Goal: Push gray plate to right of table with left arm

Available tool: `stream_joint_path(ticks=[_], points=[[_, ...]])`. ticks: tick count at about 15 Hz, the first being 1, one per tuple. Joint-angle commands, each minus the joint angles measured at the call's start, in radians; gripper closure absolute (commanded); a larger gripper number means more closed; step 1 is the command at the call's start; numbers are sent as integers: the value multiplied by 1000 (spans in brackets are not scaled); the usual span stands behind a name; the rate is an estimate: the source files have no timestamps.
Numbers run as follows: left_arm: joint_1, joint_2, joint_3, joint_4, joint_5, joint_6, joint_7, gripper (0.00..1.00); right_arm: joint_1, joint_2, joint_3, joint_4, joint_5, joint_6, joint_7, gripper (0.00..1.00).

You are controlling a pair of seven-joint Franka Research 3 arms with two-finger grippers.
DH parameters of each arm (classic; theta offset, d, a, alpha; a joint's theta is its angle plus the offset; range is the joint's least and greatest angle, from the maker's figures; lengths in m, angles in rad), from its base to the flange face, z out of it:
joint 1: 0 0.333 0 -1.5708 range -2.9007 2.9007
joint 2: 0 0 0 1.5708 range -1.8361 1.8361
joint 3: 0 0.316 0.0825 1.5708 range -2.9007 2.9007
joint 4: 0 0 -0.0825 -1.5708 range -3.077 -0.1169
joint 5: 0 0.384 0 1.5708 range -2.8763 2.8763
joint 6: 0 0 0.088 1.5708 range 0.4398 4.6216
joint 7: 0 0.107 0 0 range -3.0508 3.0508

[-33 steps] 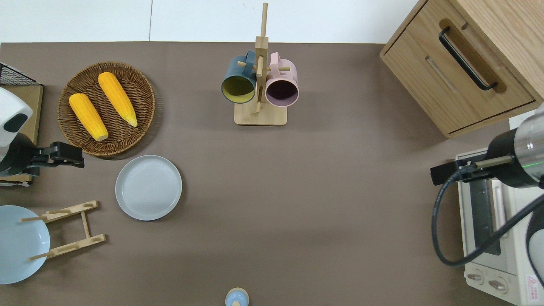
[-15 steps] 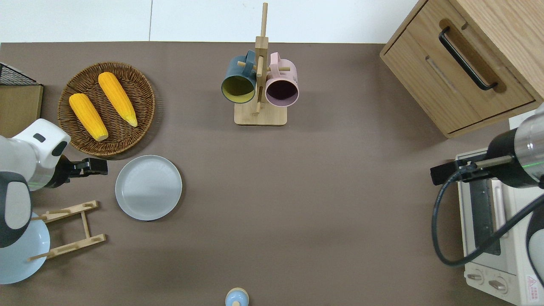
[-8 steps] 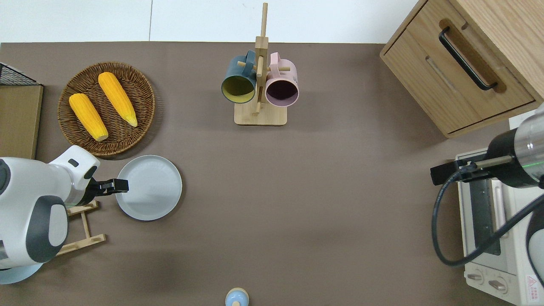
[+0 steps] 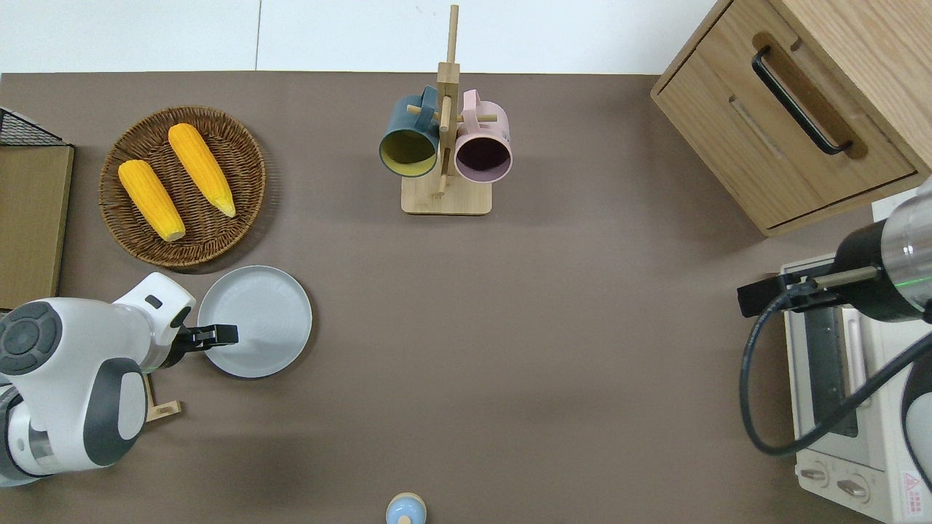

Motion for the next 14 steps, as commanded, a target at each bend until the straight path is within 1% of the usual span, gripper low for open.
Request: stream_joint_path(ticks=[1, 5, 6, 7, 9, 10, 11, 12, 13, 14], points=[[0, 9, 10, -31, 13, 51, 6, 9, -20, -3, 17, 9, 4, -16, 13, 17], [1, 35, 10, -31, 13, 75, 6, 21, -20, -3, 17, 9, 6, -16, 13, 17], [1, 37, 10, -31, 13, 76, 6, 90, -20, -3, 15, 9, 4, -16, 13, 17], [1, 35, 10, -31, 13, 76, 6, 438, -20, -3, 15, 9, 6, -16, 13, 17], [1, 35, 12, -31, 13, 76, 6, 661, -20, -3, 15, 9, 6, -16, 13, 17], [1, 35, 12, -31, 13, 76, 6, 701, -20, -3, 17, 9, 6, -16, 13, 17], [1, 35, 12, -31, 13, 76, 6, 772, -20, -3, 17, 9, 4, -16, 13, 17], [1, 35, 10, -31, 13, 76, 6, 802, -20, -3, 15, 9, 4, -16, 13, 17], [1, 35, 10, -31, 13, 76, 6, 864, -20, -3, 15, 9, 6, -16, 13, 17], [1, 35, 12, -31, 13, 76, 6, 898, -20, -3, 15, 9, 6, -16, 13, 17]])
